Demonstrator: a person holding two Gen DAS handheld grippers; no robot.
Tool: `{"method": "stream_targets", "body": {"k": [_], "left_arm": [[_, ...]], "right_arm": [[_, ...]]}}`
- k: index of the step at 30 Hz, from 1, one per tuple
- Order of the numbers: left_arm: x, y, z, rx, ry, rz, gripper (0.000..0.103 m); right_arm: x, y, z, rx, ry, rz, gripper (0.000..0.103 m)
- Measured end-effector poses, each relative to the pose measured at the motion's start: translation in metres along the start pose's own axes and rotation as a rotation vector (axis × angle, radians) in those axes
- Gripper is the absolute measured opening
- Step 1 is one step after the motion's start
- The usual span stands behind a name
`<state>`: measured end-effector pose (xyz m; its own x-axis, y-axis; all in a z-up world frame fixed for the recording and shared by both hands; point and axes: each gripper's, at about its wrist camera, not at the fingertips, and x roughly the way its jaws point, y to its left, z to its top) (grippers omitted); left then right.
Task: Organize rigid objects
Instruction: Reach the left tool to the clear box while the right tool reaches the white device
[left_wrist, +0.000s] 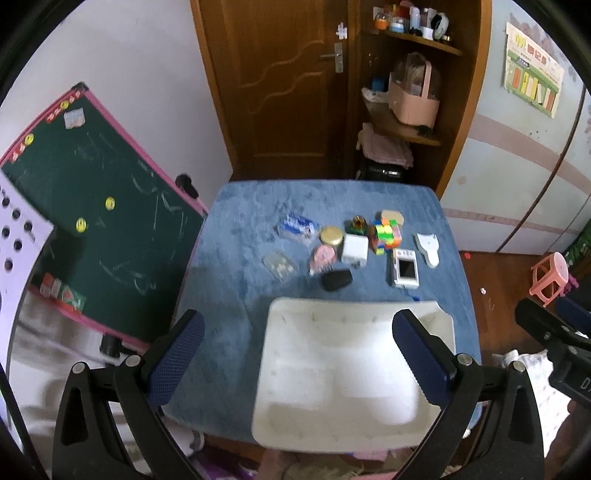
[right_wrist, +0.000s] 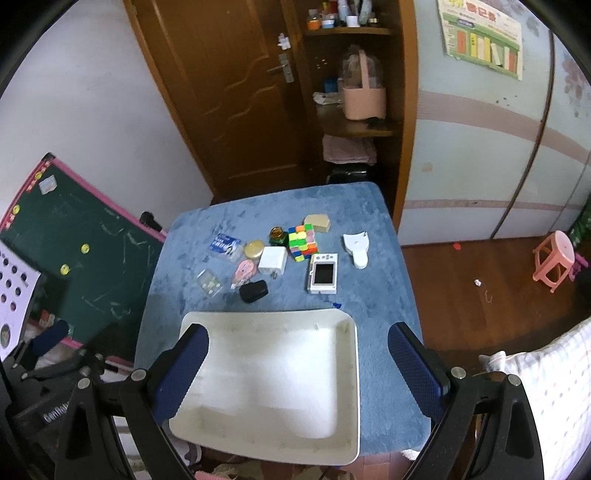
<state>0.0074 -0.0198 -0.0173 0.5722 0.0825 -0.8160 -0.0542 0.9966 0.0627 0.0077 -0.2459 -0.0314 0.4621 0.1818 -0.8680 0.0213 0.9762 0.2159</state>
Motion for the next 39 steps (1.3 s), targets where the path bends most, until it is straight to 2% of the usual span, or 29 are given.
{"method": "stream_targets", "body": {"k": [5,8,11,14,18,20,22,27,32,35,39], "left_arm": [[0.022,0.026,0.027,0.043,-0.025,-0.002,0.101],[0.049,0.040,0.045,0.083,-0.007,0.005,0.101],[0.089,0.055,0.061,0.088,0.046,-0.001,0.101],[0.143,0.069,0.076,0.053,0.138,-0.025,0.101],[0.211,0.074,0.086,0.012,0.249,-0.029,0.101],[0.247,0.075,0.086,-0.021,0.324,-0.043,0.101],[0.273,0.076,0.084,-0.055,0.379,-0.049,0.101],[0.330,0.072,0.068,-0.113,0.504,-0.004,0.101],[0.357,0.071,0.060,-0.176,0.530,0.024,0.101],[0.365,0.072,0.058,-0.231,0.546,0.011,0.101],[0.373,0.074,0.053,-0.309,0.570,0.013,0.101]], "right_arm": [[0.010,0.006,0.014,0.042,-0.021,-0.018,0.098],[0.023,0.009,0.028,0.071,-0.023,-0.017,0.098],[0.045,0.013,0.043,0.091,-0.010,-0.053,0.098],[0.076,0.014,0.061,0.101,0.017,-0.110,0.098],[0.129,0.002,0.084,0.161,0.093,-0.150,0.098],[0.154,-0.007,0.091,0.190,0.126,-0.168,0.098],[0.176,-0.015,0.096,0.218,0.156,-0.171,0.093],[0.239,-0.035,0.100,0.282,0.256,-0.179,0.089],[0.298,-0.045,0.099,0.296,0.330,-0.190,0.088],[0.327,-0.049,0.094,0.280,0.384,-0.202,0.088],[0.352,-0.046,0.088,0.242,0.431,-0.220,0.088]]}}
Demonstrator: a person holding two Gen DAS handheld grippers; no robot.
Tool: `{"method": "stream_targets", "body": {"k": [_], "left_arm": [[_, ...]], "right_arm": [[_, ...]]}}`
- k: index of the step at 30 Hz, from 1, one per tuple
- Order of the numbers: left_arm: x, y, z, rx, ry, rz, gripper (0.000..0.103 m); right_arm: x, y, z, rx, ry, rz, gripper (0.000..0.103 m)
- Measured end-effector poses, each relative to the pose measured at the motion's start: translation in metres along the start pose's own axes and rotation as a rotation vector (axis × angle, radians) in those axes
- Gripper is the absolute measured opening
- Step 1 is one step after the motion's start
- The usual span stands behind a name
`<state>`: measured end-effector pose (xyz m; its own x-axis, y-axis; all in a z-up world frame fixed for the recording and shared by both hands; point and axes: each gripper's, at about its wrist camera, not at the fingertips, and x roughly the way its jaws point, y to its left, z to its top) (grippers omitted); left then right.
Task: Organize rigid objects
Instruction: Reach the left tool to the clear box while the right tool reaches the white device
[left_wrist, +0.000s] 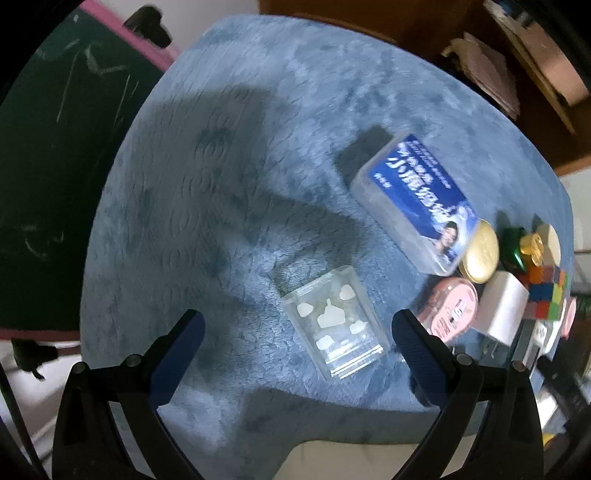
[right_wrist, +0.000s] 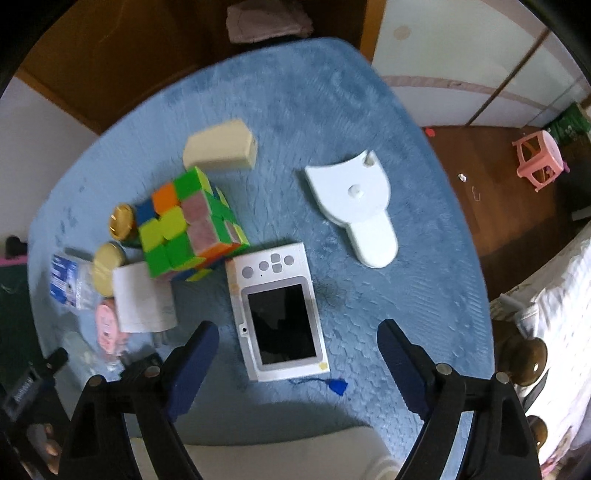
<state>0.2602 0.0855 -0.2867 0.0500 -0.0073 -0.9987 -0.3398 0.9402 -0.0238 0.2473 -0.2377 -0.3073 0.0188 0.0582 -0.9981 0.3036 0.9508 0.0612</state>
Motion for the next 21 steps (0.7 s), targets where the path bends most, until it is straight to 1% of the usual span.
{"method": "stream_targets", "body": {"k": [3,5,10,11,13,15,16,17,19,21], "left_arm": [[0.006,0.003,0.001,-0.042,0.007,0.013,0.101],[0.011,0.008,0.002,-0.070,0.018,0.013,0.101],[0.021,0.013,0.002,-0.141,0.056,-0.034,0.101],[0.023,0.013,0.002,-0.150,0.063,-0.038,0.101],[0.028,0.013,0.002,-0.172,0.086,-0.048,0.101],[0.035,0.013,0.002,-0.189,0.122,-0.053,0.101],[0.041,0.014,0.002,-0.188,0.138,-0.049,0.101],[0.046,0.017,-0.004,-0.184,0.147,-0.039,0.101],[0.055,0.013,-0.007,-0.160,0.166,0.013,0.100],[0.062,0.010,-0.011,-0.147,0.173,0.041,0.099]], "right_arm": [[0.011,0.006,0.000,-0.025,0.022,0.002,0.088],[0.018,0.011,0.001,-0.048,0.035,-0.011,0.088],[0.037,0.016,0.005,-0.069,0.071,-0.038,0.088],[0.041,0.017,0.005,-0.073,0.078,-0.045,0.087],[0.048,0.017,0.003,-0.079,0.095,-0.053,0.081],[0.055,0.017,0.002,-0.081,0.122,-0.053,0.079],[0.055,0.017,0.002,-0.081,0.121,-0.051,0.079],[0.056,0.017,0.002,-0.083,0.122,-0.051,0.079],[0.059,0.017,0.004,-0.089,0.126,-0.054,0.079],[0.060,0.018,0.007,-0.095,0.127,-0.057,0.079]]}}
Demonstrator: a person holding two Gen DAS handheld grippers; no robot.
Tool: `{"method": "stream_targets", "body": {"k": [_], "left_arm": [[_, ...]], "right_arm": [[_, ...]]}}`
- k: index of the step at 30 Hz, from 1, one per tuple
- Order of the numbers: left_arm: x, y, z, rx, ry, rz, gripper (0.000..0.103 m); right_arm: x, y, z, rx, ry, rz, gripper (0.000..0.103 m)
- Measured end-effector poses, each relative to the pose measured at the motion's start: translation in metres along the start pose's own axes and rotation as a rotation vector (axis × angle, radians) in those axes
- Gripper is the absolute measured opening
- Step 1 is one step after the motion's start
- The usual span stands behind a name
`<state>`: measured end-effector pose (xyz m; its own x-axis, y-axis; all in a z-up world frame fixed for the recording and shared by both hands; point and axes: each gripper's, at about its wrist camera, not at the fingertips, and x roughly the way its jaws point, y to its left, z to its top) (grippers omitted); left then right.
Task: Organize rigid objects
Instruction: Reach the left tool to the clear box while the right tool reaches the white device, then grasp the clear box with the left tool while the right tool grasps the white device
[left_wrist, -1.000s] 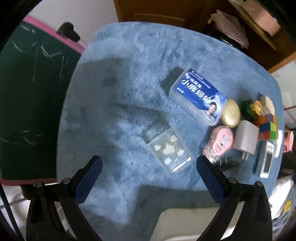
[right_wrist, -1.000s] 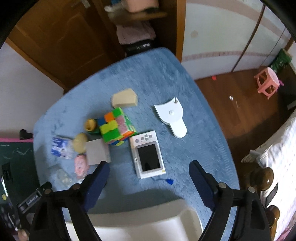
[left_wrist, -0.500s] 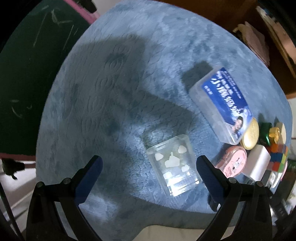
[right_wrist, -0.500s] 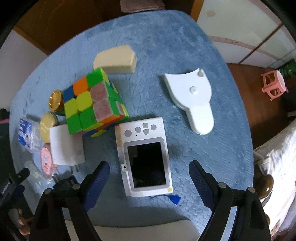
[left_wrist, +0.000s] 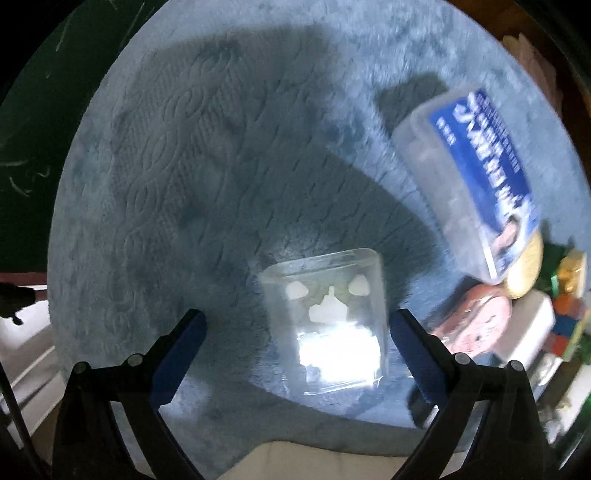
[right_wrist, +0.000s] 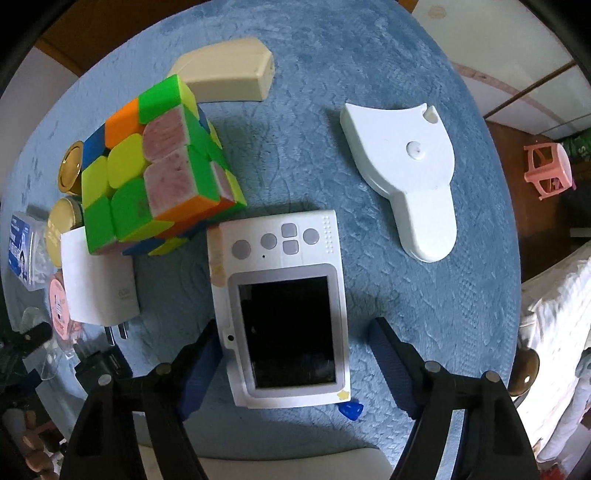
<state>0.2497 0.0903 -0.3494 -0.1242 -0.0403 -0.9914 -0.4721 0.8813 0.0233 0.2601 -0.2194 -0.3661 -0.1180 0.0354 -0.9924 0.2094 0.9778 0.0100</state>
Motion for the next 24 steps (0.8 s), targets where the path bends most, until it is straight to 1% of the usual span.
{"method": "stream_targets", "body": {"k": [2,5,6,7,8,9,10,13,15,17,18,20,23,24], "left_arm": [[0.006,-0.001,-0.001,-0.007,-0.002,-0.001,0.098],[0.005,-0.007,-0.005,0.026,-0.019,-0.001,0.087],[0.005,-0.011,-0.006,0.043,-0.026,0.001,0.080],[0.004,-0.013,-0.008,0.057,-0.032,0.001,0.070],[0.003,-0.015,-0.009,0.065,-0.036,0.002,0.065],[0.003,-0.016,-0.010,0.074,-0.042,-0.003,0.058],[0.003,-0.017,-0.011,0.081,-0.048,-0.003,0.057],[0.002,-0.018,-0.013,0.091,-0.054,-0.017,0.057],[-0.005,-0.018,-0.017,0.105,-0.067,-0.040,0.057],[-0.023,-0.016,-0.022,0.130,-0.110,-0.058,0.056],[-0.034,-0.008,-0.031,0.139,-0.126,-0.070,0.056],[-0.051,-0.007,-0.040,0.167,-0.161,-0.103,0.056],[-0.077,-0.007,-0.060,0.234,-0.218,-0.141,0.056],[-0.091,-0.011,-0.067,0.259,-0.237,-0.154,0.056]], "right_arm": [[0.001,0.002,0.001,-0.005,-0.002,-0.002,0.079],[0.000,0.007,-0.003,-0.009,-0.006,-0.001,0.078],[0.000,0.009,-0.003,-0.012,-0.008,-0.002,0.077],[-0.002,0.014,-0.003,-0.017,-0.012,-0.003,0.074],[-0.001,0.015,-0.005,-0.023,-0.015,-0.003,0.072],[-0.002,0.015,-0.006,-0.029,-0.019,-0.003,0.064],[-0.004,0.017,-0.008,-0.037,-0.023,0.000,0.057],[-0.007,0.021,-0.010,-0.050,-0.023,0.001,0.057],[-0.009,0.020,-0.013,-0.044,-0.029,0.011,0.057],[-0.015,0.015,-0.016,-0.025,-0.045,0.041,0.057],[-0.020,0.013,-0.018,-0.018,-0.055,0.057,0.057],[-0.030,0.008,-0.022,-0.009,-0.079,0.080,0.057],[-0.052,0.002,-0.032,0.003,-0.123,0.121,0.057],[-0.060,-0.002,-0.034,0.005,-0.138,0.136,0.057]]}}
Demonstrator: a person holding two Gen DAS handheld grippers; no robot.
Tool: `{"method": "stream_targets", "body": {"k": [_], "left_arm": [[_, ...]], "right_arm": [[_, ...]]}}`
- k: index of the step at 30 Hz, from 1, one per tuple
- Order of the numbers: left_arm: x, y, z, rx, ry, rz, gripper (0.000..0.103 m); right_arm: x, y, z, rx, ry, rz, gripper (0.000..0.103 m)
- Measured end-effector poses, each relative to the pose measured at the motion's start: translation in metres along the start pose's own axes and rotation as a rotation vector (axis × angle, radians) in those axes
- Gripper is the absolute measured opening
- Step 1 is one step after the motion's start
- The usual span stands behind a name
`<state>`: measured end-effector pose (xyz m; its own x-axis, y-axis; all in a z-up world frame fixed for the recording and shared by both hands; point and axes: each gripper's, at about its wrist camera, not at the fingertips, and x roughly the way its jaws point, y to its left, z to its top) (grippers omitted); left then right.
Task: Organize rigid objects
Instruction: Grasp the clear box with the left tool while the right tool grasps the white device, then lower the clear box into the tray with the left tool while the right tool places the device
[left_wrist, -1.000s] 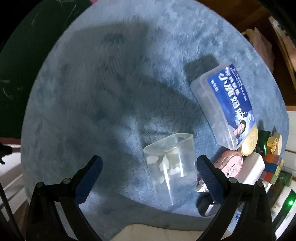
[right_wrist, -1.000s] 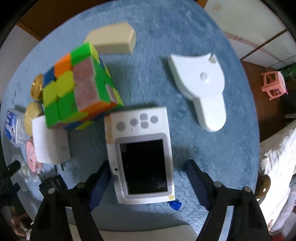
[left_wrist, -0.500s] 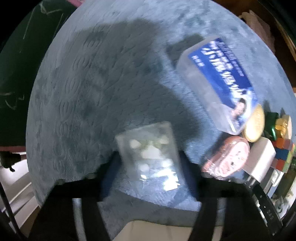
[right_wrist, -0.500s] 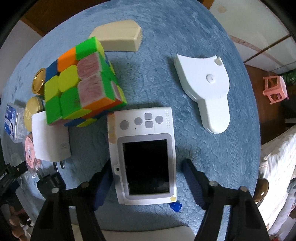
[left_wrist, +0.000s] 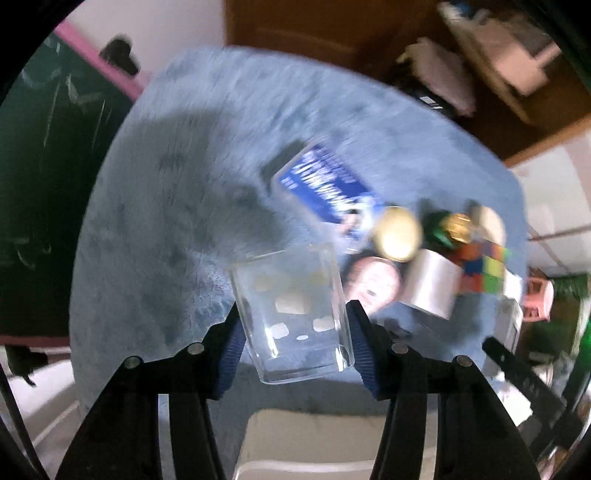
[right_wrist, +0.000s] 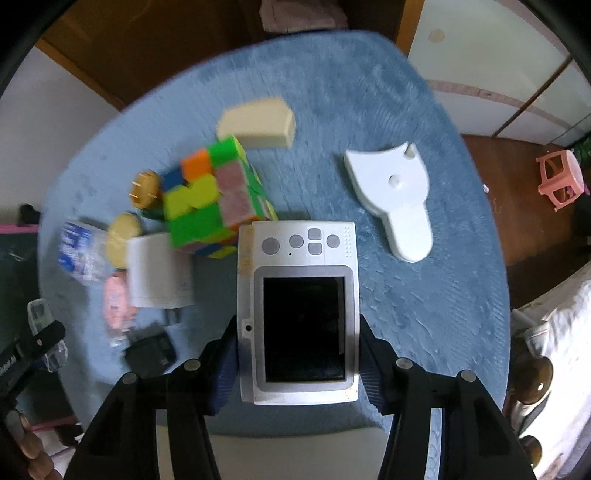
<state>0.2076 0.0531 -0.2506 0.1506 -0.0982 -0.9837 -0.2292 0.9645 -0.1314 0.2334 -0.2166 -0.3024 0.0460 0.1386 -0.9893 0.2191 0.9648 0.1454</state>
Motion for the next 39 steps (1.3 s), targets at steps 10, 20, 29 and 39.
{"method": "stream_targets", "body": {"k": [10,20,29,39], "left_arm": [[-0.109,-0.055,-0.040,0.292,-0.154,-0.051,0.056],[-0.125,-0.070,-0.110,0.418,-0.169,0.025,0.057],[-0.066,-0.074,-0.154,0.491,-0.135,0.132,0.057],[0.001,-0.071,-0.178,0.499,-0.044,0.210,0.057]], "right_arm": [[-0.111,0.001,-0.055,-0.074,-0.187,0.120,0.057],[-0.165,-0.001,-0.153,-0.220,-0.246,0.178,0.057],[-0.083,-0.006,-0.216,-0.315,-0.103,0.071,0.057],[-0.017,-0.018,-0.234,-0.324,-0.005,-0.023,0.057]]}}
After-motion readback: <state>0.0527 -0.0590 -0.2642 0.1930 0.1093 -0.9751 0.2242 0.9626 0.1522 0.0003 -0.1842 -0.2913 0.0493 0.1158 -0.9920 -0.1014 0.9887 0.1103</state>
